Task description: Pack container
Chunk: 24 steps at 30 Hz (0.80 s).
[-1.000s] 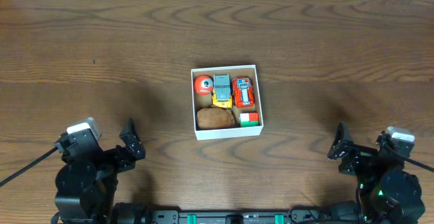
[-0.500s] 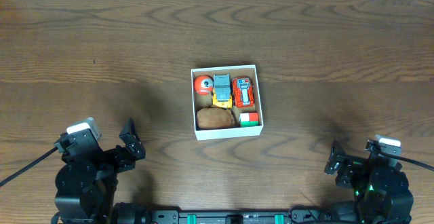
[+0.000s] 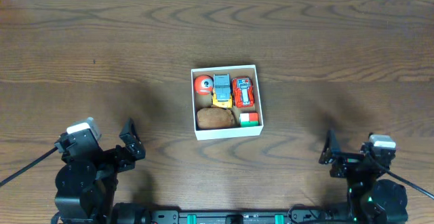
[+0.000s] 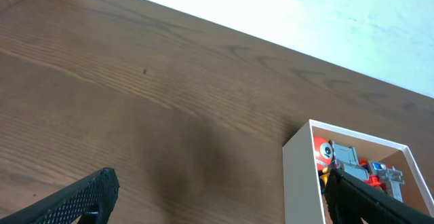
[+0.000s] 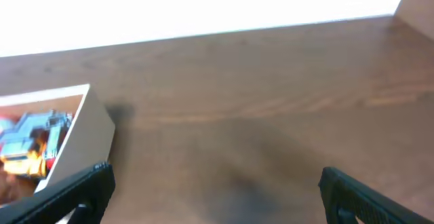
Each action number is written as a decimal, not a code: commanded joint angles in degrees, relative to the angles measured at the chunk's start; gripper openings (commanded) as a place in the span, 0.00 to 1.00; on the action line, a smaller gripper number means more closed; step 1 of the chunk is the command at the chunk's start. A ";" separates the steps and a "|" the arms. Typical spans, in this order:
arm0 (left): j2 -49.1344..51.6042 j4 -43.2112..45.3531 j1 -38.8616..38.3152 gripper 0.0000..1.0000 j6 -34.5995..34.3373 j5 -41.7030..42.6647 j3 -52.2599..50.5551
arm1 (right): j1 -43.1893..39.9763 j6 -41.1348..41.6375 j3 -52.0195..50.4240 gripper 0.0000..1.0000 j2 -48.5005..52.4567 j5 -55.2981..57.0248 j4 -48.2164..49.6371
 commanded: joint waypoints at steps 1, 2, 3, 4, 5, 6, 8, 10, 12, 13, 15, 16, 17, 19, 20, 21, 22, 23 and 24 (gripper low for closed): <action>-0.04 -0.15 0.20 0.98 -0.52 0.13 0.00 | -1.42 -2.97 -3.45 0.99 -0.68 -3.28 6.95; -0.04 -0.15 0.20 0.98 -0.55 0.13 0.00 | -1.51 -3.21 -4.79 0.99 -0.68 -3.39 10.40; -0.04 -0.15 0.20 0.98 -0.55 0.13 0.00 | -1.57 -3.63 -6.23 0.99 -0.68 -3.26 14.19; -0.02 -0.15 0.20 0.98 -0.55 0.13 0.00 | -1.68 -4.42 -7.91 0.99 -0.68 -3.34 18.43; -0.04 -0.15 0.20 0.98 -0.55 0.13 0.00 | -1.84 -4.92 -9.53 0.99 -0.68 -3.32 22.32; -0.04 -0.15 0.20 0.98 -0.55 0.13 0.00 | -2.03 -5.11 -11.54 0.99 -0.68 -3.48 26.75; -0.04 -0.15 0.20 0.98 -0.55 0.13 0.00 | -2.67 -5.11 -15.76 0.99 -0.68 -3.76 34.69; -0.02 -0.15 0.20 0.98 -0.52 0.13 0.00 | -3.26 -5.11 -19.54 0.99 -0.70 -4.44 40.39; -0.02 -0.13 0.20 0.98 -0.55 0.13 0.00 | -3.82 -5.09 -22.75 0.99 -0.70 -5.70 44.00; -0.04 -0.15 0.20 0.98 -0.55 0.13 0.00 | -4.15 -5.07 -24.11 0.99 -0.70 -6.49 44.50; -0.04 -0.15 0.20 0.98 -0.55 0.13 0.00 | -4.52 -5.25 -23.91 0.99 -0.70 -7.37 41.05; -0.04 -0.15 0.20 0.98 -0.55 0.13 0.00 | -4.79 -5.88 -23.91 0.99 -0.70 -7.98 39.50; -0.04 -0.15 0.20 0.98 -0.55 0.13 0.00 | -4.98 -6.27 -23.91 0.99 -0.70 -8.28 37.77; -0.04 -0.15 0.20 0.98 -0.55 0.13 0.00 | -5.03 -6.19 -23.91 0.99 -0.70 -8.87 33.33; -0.04 -0.15 0.20 0.98 -0.55 0.13 0.00 | -5.03 -6.19 -23.91 0.99 -0.70 -9.03 33.79; -0.04 -0.15 0.20 0.98 -0.55 0.13 0.00 | -5.03 -6.14 -23.91 0.99 -0.70 -9.03 33.81; -0.02 -0.15 0.20 0.98 -0.52 0.13 0.00 | -5.05 -6.14 -23.91 0.99 -0.70 -8.98 33.86; -0.04 -0.15 0.20 0.98 -0.52 0.15 0.00 | -5.07 -6.14 -23.91 0.99 -0.70 -8.96 34.05; -0.02 -0.15 0.20 0.98 -0.55 0.13 0.00 | -5.07 -6.16 -23.91 0.99 -0.70 -8.94 33.99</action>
